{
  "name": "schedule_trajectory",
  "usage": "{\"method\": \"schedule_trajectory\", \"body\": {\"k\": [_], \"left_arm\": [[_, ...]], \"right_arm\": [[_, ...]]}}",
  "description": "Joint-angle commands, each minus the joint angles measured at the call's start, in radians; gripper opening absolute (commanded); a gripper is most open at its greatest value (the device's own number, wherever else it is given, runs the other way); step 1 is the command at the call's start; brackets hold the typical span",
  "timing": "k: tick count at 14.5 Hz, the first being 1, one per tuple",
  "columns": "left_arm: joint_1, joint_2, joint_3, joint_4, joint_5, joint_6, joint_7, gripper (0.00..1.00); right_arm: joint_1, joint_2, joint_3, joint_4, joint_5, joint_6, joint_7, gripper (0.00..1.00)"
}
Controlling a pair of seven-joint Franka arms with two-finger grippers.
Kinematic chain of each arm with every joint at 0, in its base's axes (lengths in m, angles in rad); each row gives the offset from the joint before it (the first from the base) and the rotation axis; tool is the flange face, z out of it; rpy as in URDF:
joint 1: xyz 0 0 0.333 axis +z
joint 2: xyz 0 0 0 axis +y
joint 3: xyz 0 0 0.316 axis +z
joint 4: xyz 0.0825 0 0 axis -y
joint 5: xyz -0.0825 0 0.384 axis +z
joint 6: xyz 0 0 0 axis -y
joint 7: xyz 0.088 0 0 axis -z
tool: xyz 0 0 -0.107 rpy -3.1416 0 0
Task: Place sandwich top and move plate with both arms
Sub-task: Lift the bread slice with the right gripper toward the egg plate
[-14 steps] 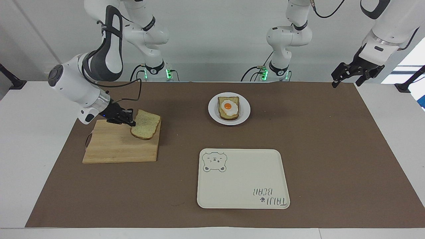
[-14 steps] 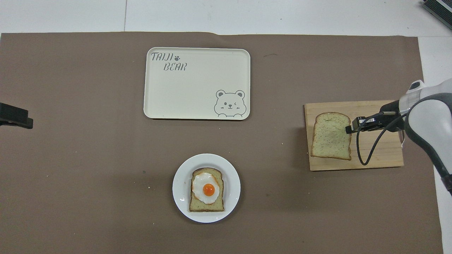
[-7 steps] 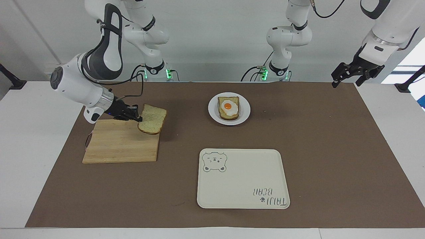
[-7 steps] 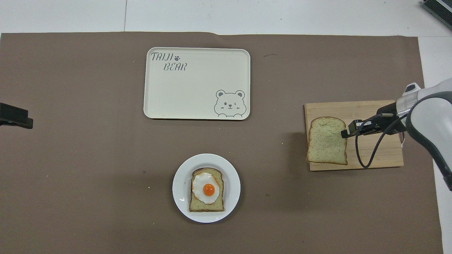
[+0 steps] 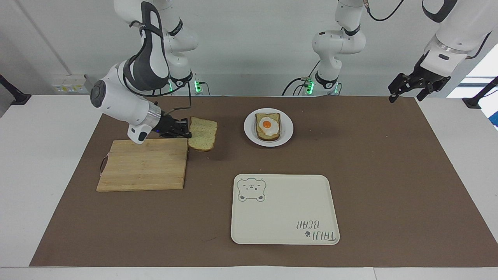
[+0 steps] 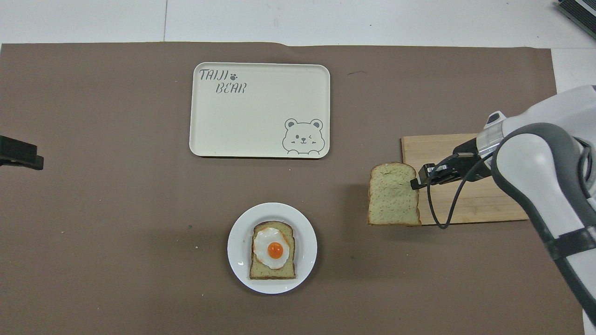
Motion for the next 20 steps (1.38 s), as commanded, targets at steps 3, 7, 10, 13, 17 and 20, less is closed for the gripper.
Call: {"method": "schedule_trajectory", "body": {"k": [3,7,10,13,17,20], "left_arm": [[-0.002,-0.014,0.005,-0.003,-0.009,-0.015,0.004,1.00],[-0.002,-0.012,0.005,-0.003,-0.009,-0.015,0.004,1.00],[-0.002,-0.012,0.005,-0.003,-0.009,-0.015,0.004,1.00],[-0.002,-0.012,0.005,-0.003,-0.009,-0.015,0.004,1.00],[-0.002,-0.012,0.005,-0.003,-0.009,-0.015,0.004,1.00],[-0.002,-0.012,0.005,-0.003,-0.009,-0.015,0.004,1.00]], "right_arm": [[0.118,-0.040,-0.002,-0.040,0.027,0.036,0.150,0.00],[0.239,-0.083,-0.004,-0.106,0.061,0.127,0.264,0.00],[0.293,-0.091,-0.002,-0.110,0.065,0.130,0.295,0.00],[0.344,-0.111,-0.002,-0.134,0.067,0.145,0.310,0.00],[0.388,-0.123,-0.002,-0.155,0.076,0.177,0.315,0.00],[0.442,-0.117,-0.002,-0.200,0.099,0.272,0.324,0.00]]}}
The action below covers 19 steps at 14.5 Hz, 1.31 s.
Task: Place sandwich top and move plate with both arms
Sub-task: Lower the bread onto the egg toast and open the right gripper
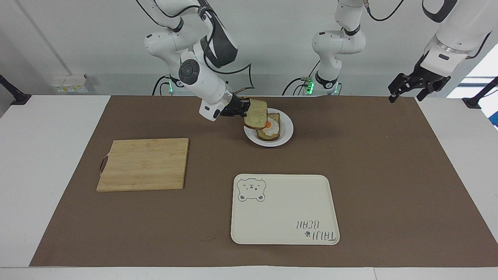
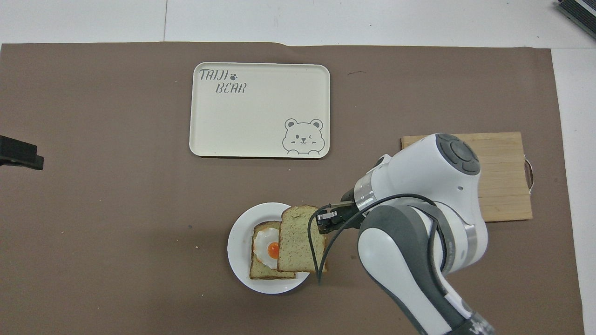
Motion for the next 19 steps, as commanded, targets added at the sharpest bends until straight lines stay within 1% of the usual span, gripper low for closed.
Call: {"method": "schedule_trajectory", "body": {"k": [1,3,6,8,10,13,17,19], "left_arm": [[-0.002,-0.012,0.005,-0.003,-0.009,-0.015,0.004,1.00],[-0.004,-0.012,0.005,-0.003,-0.009,-0.015,0.004,1.00],[-0.004,-0.014,0.005,-0.003,-0.009,-0.014,0.004,1.00],[-0.002,-0.014,0.005,-0.003,-0.009,-0.015,0.004,1.00],[-0.002,-0.012,0.005,-0.003,-0.009,-0.015,0.004,1.00],[-0.002,-0.012,0.005,-0.003,-0.009,-0.015,0.003,1.00],[-0.002,-0.014,0.005,-0.003,-0.009,-0.014,0.004,1.00],[-0.002,-0.014,0.005,-0.003,-0.009,-0.015,0.004,1.00]], "right_arm": [[0.047,-0.025,-0.003,-0.071,0.055,0.092,0.027,0.00],[0.079,-0.017,-0.003,-0.076,0.067,0.127,0.027,0.00],[0.093,-0.017,-0.003,-0.082,0.067,0.134,0.015,0.00],[0.110,-0.008,-0.003,-0.105,0.067,0.182,0.004,0.00],[0.110,0.000,-0.003,-0.106,0.067,0.190,-0.029,0.00],[0.112,0.027,-0.003,-0.106,0.067,0.218,-0.062,0.00],[0.178,0.081,-0.001,-0.106,0.069,0.298,-0.053,0.00],[0.190,0.089,-0.001,-0.106,0.072,0.310,-0.053,0.00]]}}
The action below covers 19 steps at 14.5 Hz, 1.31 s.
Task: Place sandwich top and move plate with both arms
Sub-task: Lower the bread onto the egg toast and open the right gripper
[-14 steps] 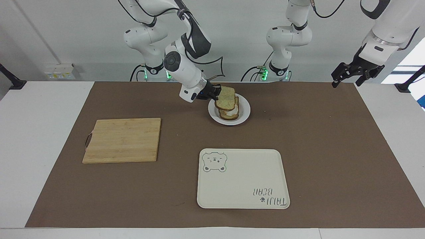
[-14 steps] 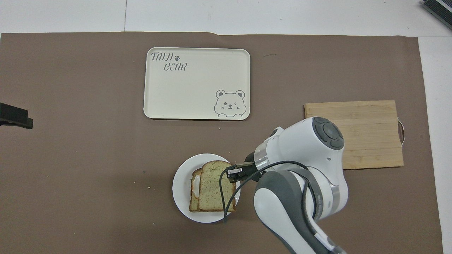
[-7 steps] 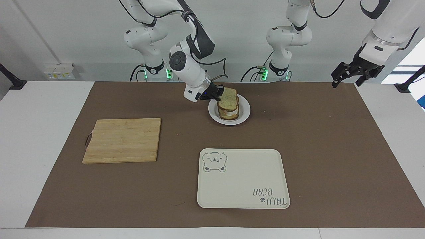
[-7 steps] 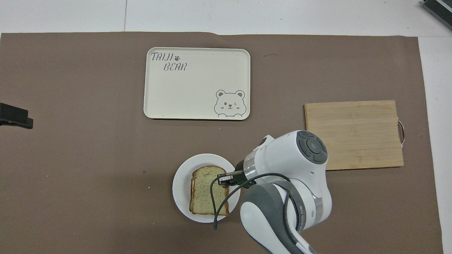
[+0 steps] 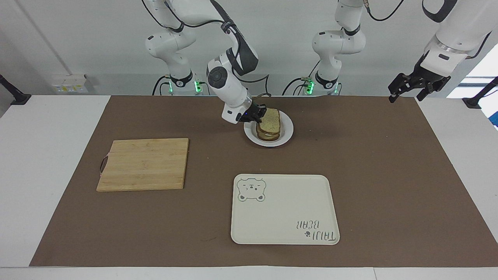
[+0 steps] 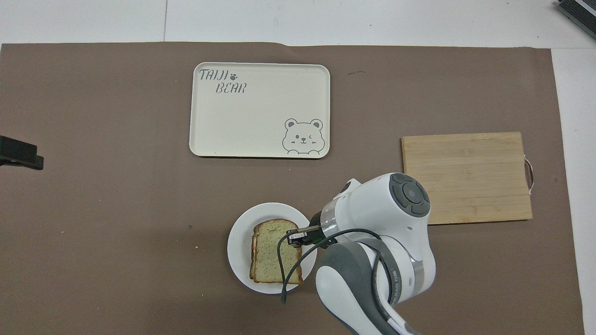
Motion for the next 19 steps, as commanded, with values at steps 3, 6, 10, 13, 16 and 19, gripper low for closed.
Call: {"method": "schedule_trajectory", "body": {"k": [3,6,10,13,16,19], "left_arm": [[-0.002,-0.014,0.005,-0.003,-0.009,-0.015,0.004,1.00],[-0.002,-0.014,0.005,-0.003,-0.009,-0.015,0.004,1.00],[-0.002,-0.012,0.005,-0.003,-0.009,-0.014,0.003,1.00],[-0.004,-0.012,0.005,-0.003,-0.009,-0.014,0.004,1.00],[-0.002,-0.014,0.005,-0.003,-0.009,-0.014,0.004,1.00],[-0.014,-0.017,0.001,-0.003,-0.012,-0.015,0.006,1.00]], "right_arm": [[0.016,0.005,-0.004,-0.021,0.029,0.023,-0.035,0.00],[0.002,0.013,-0.004,-0.028,0.029,0.025,-0.089,0.00],[-0.005,0.016,-0.004,-0.028,0.029,0.026,-0.104,0.00],[-0.004,0.025,-0.004,-0.015,0.029,0.026,-0.081,0.05],[-0.004,0.034,-0.007,0.001,0.011,0.026,-0.083,1.00],[-0.004,0.039,-0.015,0.019,-0.036,0.028,-0.083,1.00]]}}
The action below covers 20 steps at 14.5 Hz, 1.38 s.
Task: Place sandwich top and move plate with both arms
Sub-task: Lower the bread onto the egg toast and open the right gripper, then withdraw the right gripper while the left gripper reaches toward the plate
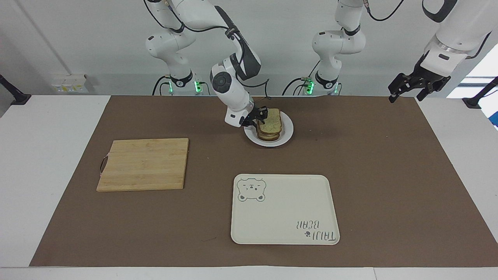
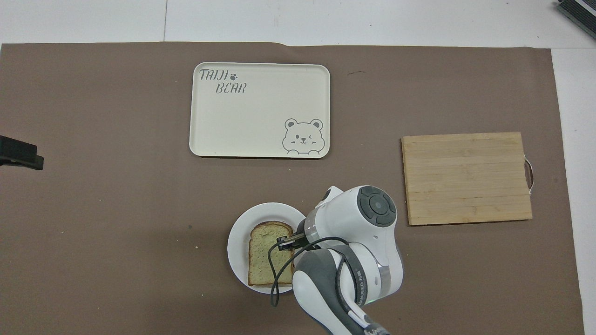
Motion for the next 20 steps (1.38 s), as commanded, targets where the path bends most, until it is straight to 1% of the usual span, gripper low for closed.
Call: {"method": "schedule_trajectory", "body": {"k": [1,4,6,8,11,12,14,17,20], "left_arm": [[-0.017,-0.018,-0.005,-0.002,-0.016,-0.015,0.001,1.00],[-0.017,-0.023,-0.007,-0.009,-0.065,-0.012,0.000,1.00],[-0.016,-0.029,-0.007,-0.023,-0.113,-0.011,0.009,1.00],[-0.010,-0.024,-0.007,-0.041,-0.189,-0.003,0.010,1.00],[-0.004,-0.026,-0.007,-0.110,-0.301,0.041,0.056,1.00],[-0.004,-0.027,-0.007,-0.136,-0.326,0.054,0.078,1.00],[-0.004,-0.029,-0.005,-0.202,-0.392,0.092,0.118,1.00],[-0.005,-0.044,-0.007,-0.303,-0.469,0.155,0.178,1.00],[-0.004,-0.086,-0.007,-0.440,-0.561,0.230,0.240,1.00]], "right_arm": [[-0.012,0.008,-0.007,0.023,-0.082,0.011,-0.013,1.00],[-0.055,-0.010,-0.010,0.023,-0.214,0.008,0.062,1.00],[-0.112,-0.025,-0.010,0.033,-0.305,0.008,0.071,1.00],[-0.178,-0.054,-0.010,0.033,-0.385,-0.004,0.072,1.00],[-0.270,-0.096,-0.010,0.038,-0.468,-0.018,0.072,1.00],[-0.302,-0.105,-0.010,0.050,-0.483,-0.030,0.070,1.00],[-0.351,-0.107,-0.008,0.107,-0.514,-0.114,0.070,1.00],[-0.393,-0.108,-0.008,0.177,-0.572,-0.208,0.067,1.00],[-0.443,-0.110,-0.008,0.256,-0.614,-0.296,0.062,1.00]]}}
